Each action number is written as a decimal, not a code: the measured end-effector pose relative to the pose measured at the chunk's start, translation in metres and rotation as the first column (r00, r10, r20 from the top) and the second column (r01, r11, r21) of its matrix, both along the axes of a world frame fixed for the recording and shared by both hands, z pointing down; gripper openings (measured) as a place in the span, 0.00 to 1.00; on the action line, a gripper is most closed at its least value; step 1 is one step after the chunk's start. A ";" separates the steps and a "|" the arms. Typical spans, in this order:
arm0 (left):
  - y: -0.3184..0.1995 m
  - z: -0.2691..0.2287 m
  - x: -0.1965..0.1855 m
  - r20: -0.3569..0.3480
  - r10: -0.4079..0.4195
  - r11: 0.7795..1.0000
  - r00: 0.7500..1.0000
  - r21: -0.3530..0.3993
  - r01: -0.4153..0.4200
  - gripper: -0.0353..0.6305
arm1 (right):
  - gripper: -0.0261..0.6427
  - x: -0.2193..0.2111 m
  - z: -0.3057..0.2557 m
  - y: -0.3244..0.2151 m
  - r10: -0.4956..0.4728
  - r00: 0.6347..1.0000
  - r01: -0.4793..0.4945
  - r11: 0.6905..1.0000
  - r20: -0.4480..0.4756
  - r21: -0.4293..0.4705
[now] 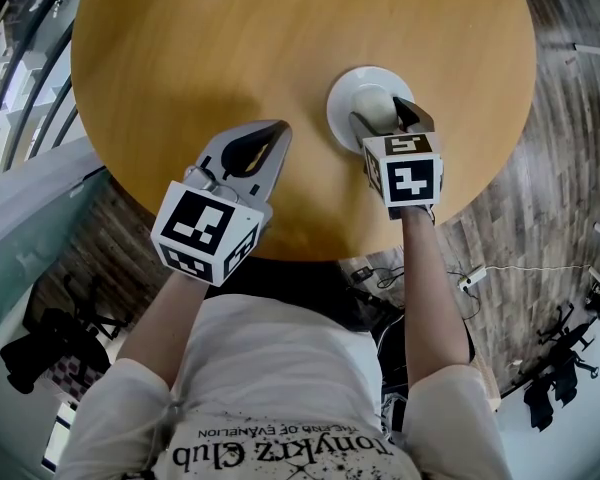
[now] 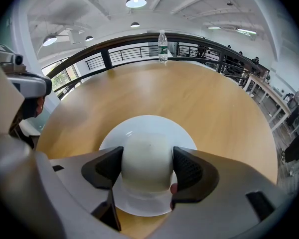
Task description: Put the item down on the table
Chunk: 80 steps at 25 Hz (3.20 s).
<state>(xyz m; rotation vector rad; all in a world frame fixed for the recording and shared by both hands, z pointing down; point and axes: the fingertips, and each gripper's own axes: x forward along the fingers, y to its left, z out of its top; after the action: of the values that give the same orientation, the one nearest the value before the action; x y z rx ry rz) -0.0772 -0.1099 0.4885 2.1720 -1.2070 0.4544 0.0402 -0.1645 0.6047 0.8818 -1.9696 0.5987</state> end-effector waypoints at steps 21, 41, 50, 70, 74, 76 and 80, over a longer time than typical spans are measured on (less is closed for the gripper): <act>0.005 -0.011 0.000 0.000 -0.012 1.000 1.000 0.016 0.012 0.09 | 0.53 0.005 -0.014 0.000 -0.040 0.999 0.039 0.999 0.031 0.033; 0.047 -0.079 0.024 0.037 0.069 0.991 0.997 0.117 -0.073 0.09 | 0.53 0.035 -0.146 0.060 0.040 0.977 -0.091 0.967 0.210 0.237; 0.069 -0.123 0.040 0.046 0.118 0.974 0.992 0.188 -0.125 0.09 | 0.18 0.072 -0.204 0.093 0.124 0.972 -0.190 0.912 0.198 0.364; 0.102 -0.148 0.077 0.037 0.166 0.962 0.985 0.216 -0.170 0.09 | 0.08 0.057 -0.241 0.151 0.058 0.958 -0.156 0.928 0.282 0.337; 0.100 -0.147 0.078 0.033 0.164 0.963 0.986 0.212 -0.168 0.09 | 0.08 0.055 -0.241 0.148 0.059 0.954 -0.160 0.930 0.295 0.331; 0.099 -0.147 0.077 0.032 0.162 0.964 0.986 0.210 -0.165 0.09 | 0.08 0.055 -0.241 0.146 0.067 0.951 -0.169 0.930 0.303 0.326; 0.100 -0.147 0.079 0.029 0.157 0.964 0.987 0.214 -0.160 0.09 | 0.08 0.060 -0.243 0.146 0.074 0.951 -0.177 0.928 0.301 0.329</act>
<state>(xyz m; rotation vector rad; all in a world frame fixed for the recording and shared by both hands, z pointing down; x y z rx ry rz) 0.0014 -0.0104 0.3413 2.4670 -1.1379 0.4189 0.1002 -0.0188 0.3612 1.2066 -2.3408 0.4697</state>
